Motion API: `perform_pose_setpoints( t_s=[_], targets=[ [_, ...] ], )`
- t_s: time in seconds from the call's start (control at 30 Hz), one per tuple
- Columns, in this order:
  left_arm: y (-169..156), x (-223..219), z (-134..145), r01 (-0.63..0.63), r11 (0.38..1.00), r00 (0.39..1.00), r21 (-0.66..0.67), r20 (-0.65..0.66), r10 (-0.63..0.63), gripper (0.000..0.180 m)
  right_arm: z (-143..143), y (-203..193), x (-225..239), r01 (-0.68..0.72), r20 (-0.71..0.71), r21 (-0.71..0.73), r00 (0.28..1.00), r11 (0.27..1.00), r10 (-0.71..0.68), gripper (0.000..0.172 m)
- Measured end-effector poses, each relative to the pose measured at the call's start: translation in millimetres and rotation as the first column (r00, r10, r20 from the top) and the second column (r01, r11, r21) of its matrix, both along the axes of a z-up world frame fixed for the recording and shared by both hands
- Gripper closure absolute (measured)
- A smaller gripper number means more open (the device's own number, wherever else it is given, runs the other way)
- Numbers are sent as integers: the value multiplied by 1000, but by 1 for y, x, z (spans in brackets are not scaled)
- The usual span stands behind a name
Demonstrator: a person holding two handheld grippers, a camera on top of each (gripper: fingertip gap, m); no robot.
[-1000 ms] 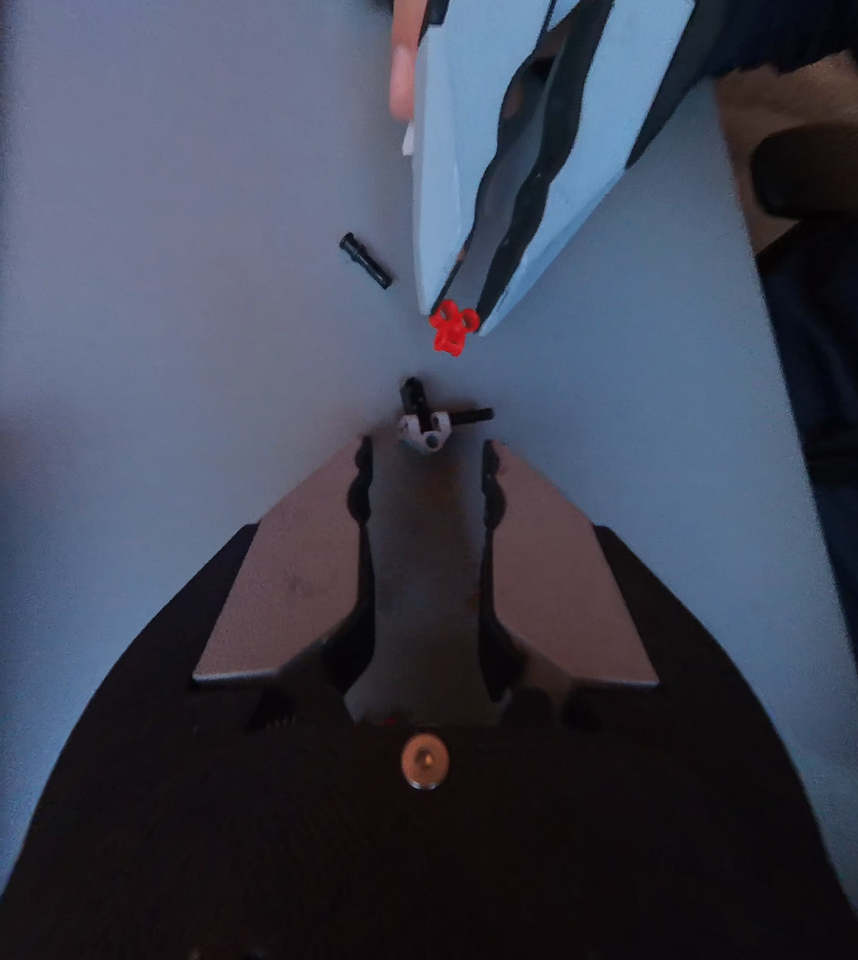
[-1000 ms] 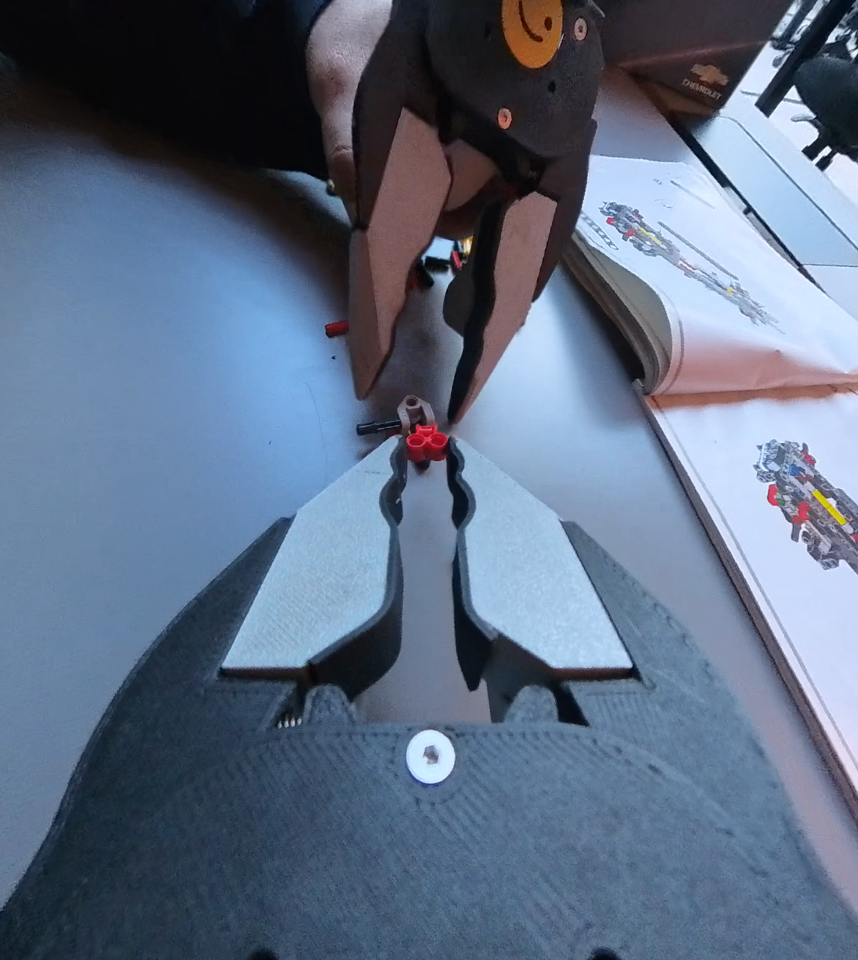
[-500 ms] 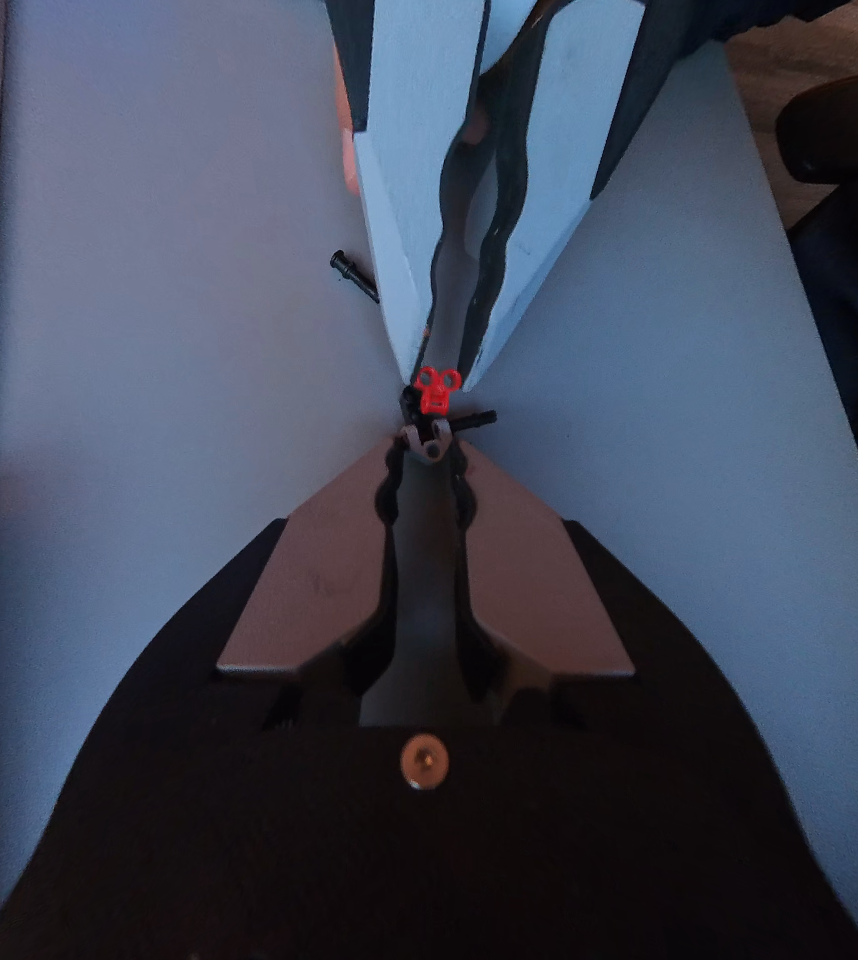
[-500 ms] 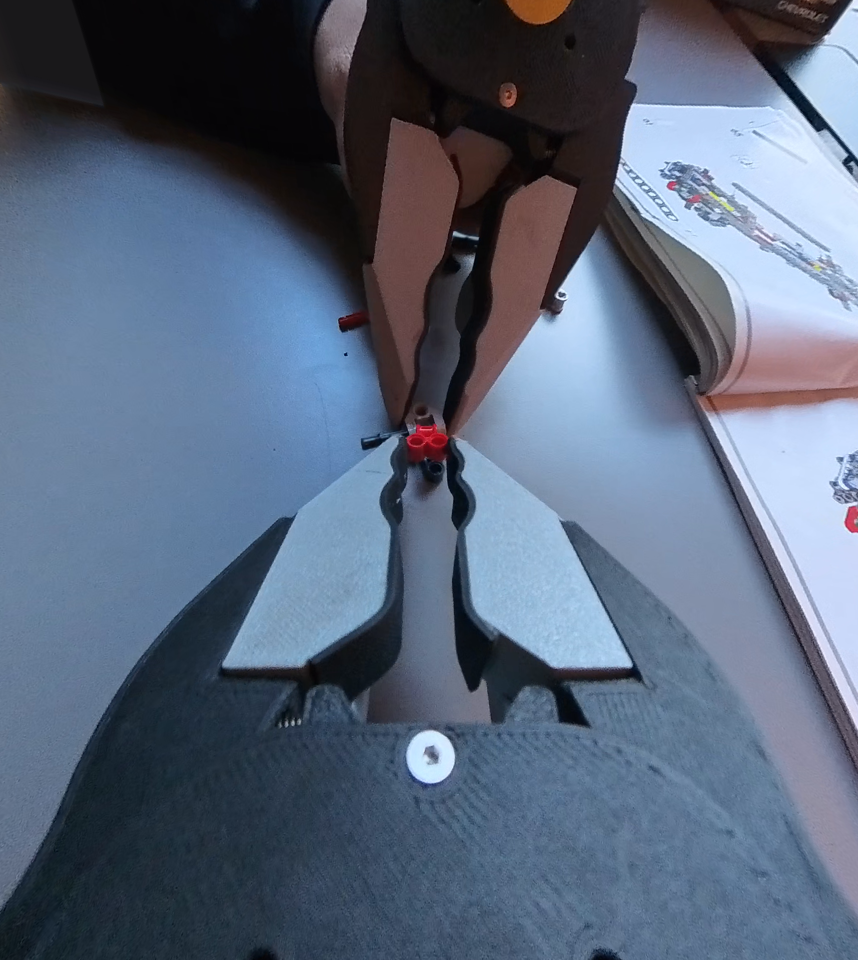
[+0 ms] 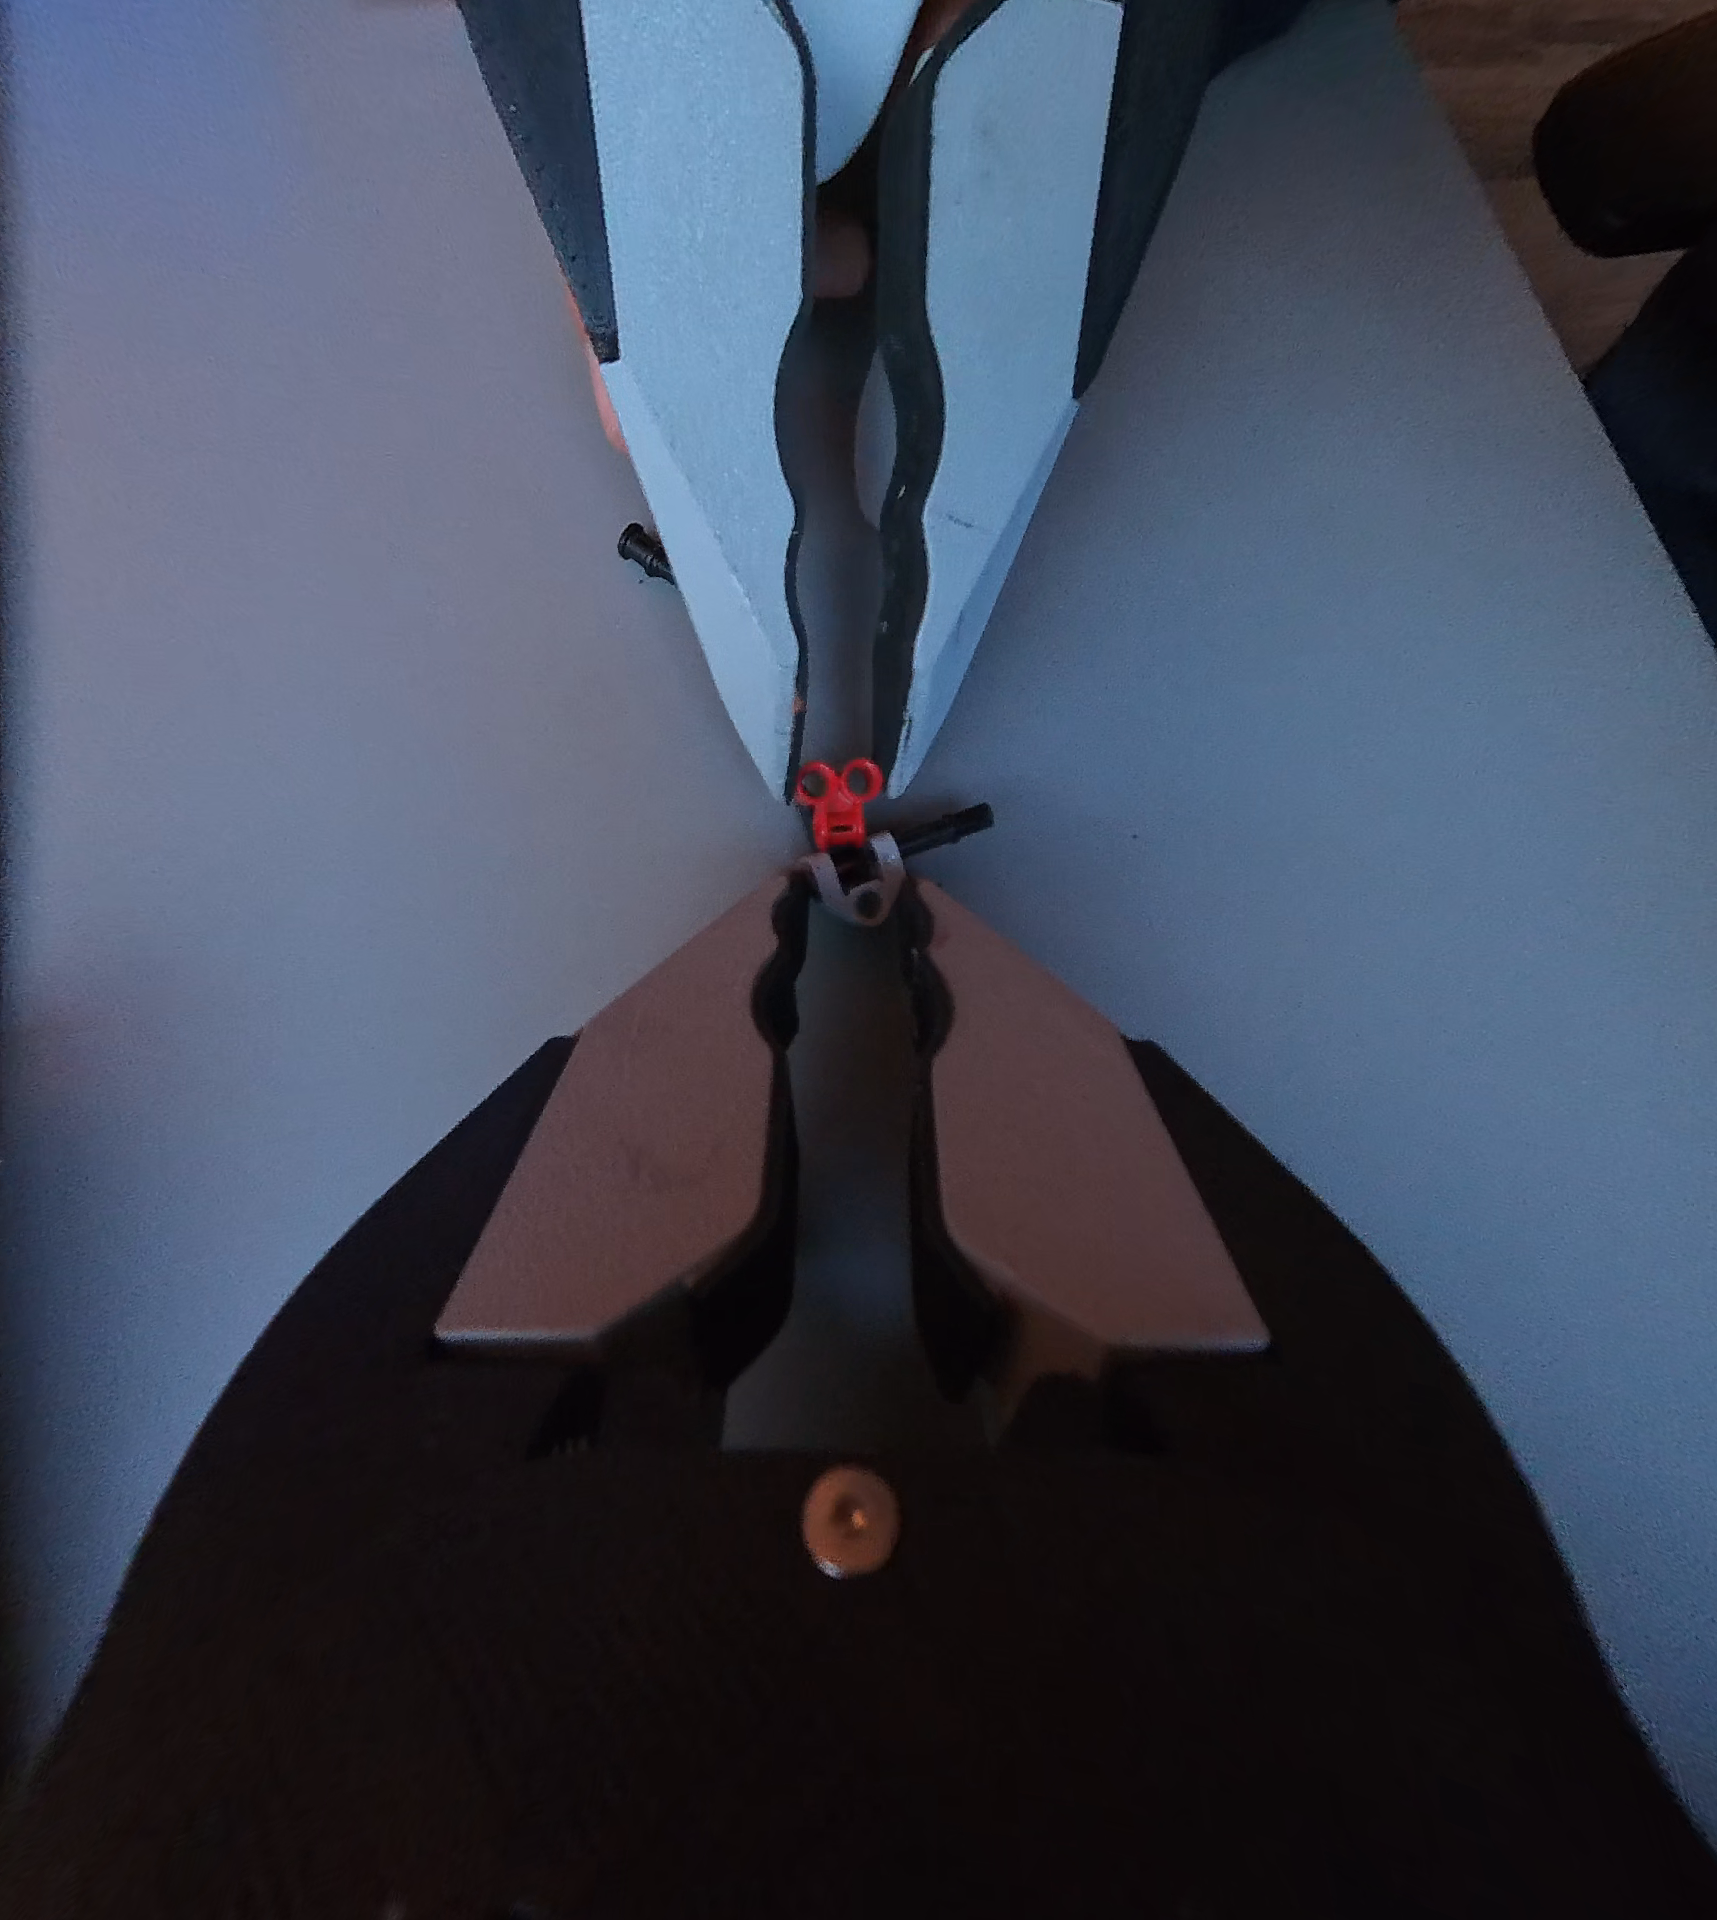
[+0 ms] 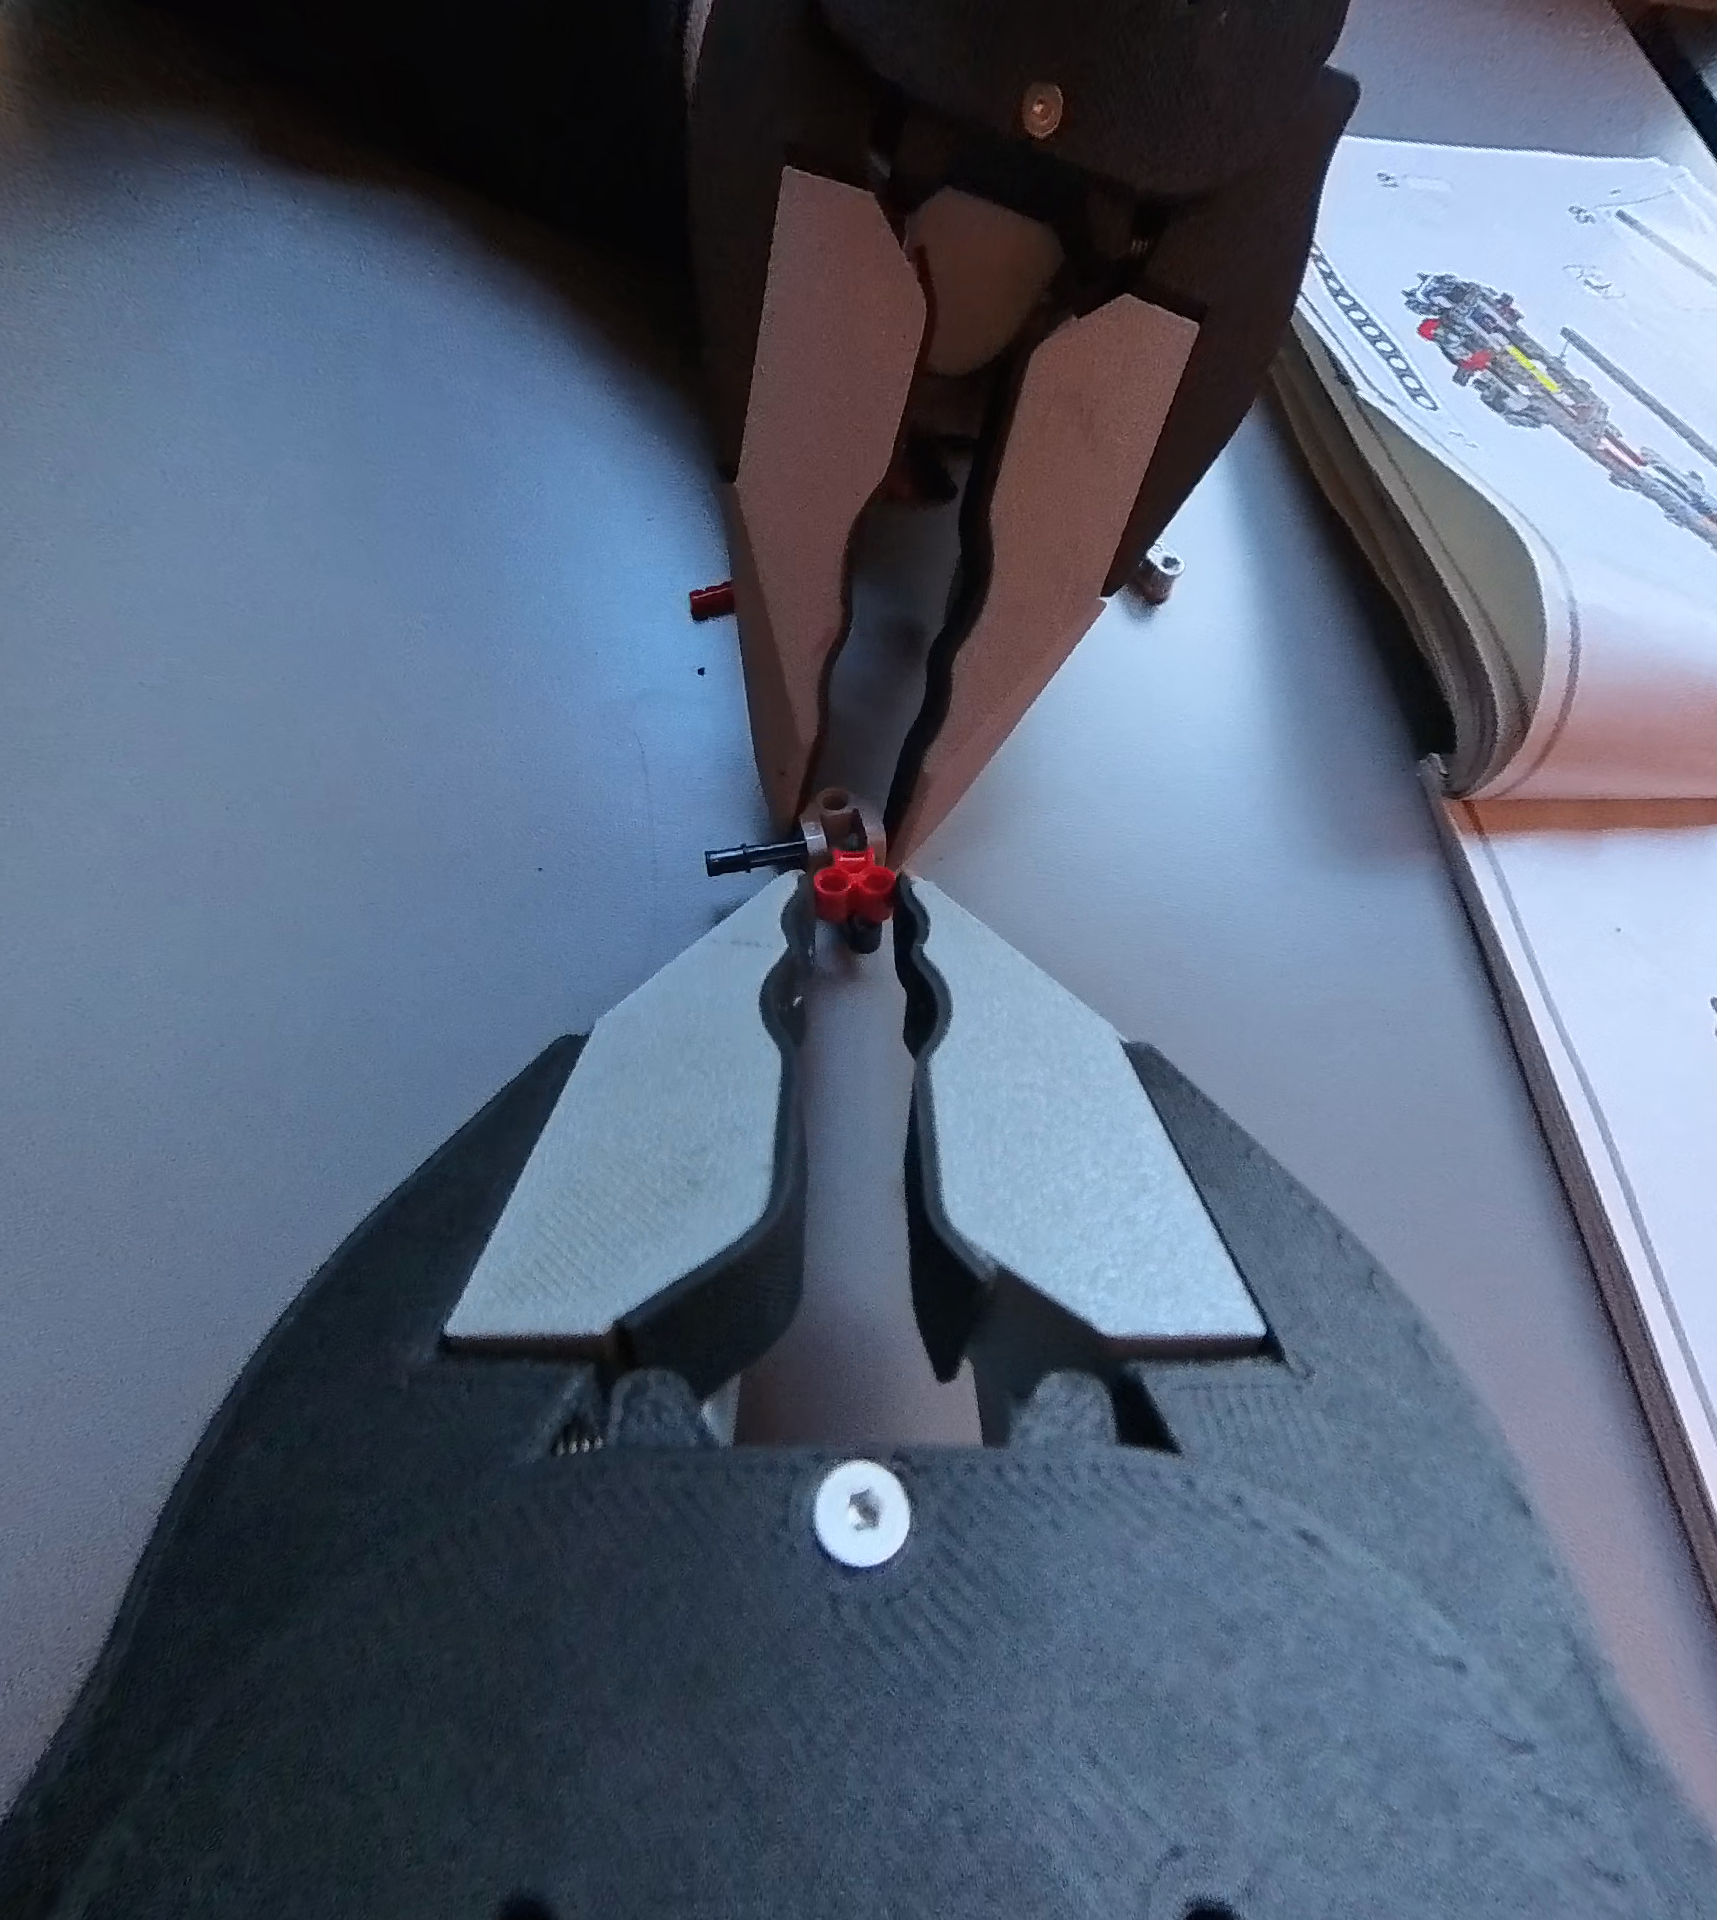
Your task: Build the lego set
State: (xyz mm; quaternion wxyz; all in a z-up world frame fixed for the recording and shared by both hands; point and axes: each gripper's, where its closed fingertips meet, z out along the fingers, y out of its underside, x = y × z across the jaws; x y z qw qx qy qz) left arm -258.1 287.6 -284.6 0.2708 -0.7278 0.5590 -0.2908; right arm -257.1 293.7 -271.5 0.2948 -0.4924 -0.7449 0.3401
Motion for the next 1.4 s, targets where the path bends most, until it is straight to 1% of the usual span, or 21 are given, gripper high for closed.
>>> perform_pose_setpoints(
  t_s=[0.3, 0.43, 0.7, 0.83, 0.97, 1.17, 1.4],
  targets=[
    [-2, 0, 0, 34, 999, 999, 13, -4, -34, 165, 1, -3, 0, -76, -2, -17, 997, 997, 76, 160],
    [-3, 0, 0, 46, 999, 999, -1, 1, -46, 165, 1, -4, -1, -122, 17, -69, 992, 990, 123, 160],
    [-7, 1, 0, 66, 998, 998, 6, 0, -66, 165, 1, -8, 0, -171, 25, -83, 985, 982, 173, 160],
    [-7, 1, 0, 62, 998, 998, -1, 0, -62, 165, 1, -8, 0, -176, 25, -87, 984, 981, 178, 160],
    [-6, 2, 0, 30, 998, 999, -47, 12, -30, 165, 2, -7, -1, -158, 10, -60, 987, 986, 159, 160],
    [-6, 3, 1, -1, 998, 1000, -65, 18, 2, 166, 1, -7, 1, -139, -4, -10, 990, 990, 139, 160],
    [-5, 3, 1, -4, 999, 1000, -53, 22, 5, 166, -1, -6, 3, -135, 4, 3, 991, 991, 135, 160]
  ],
)
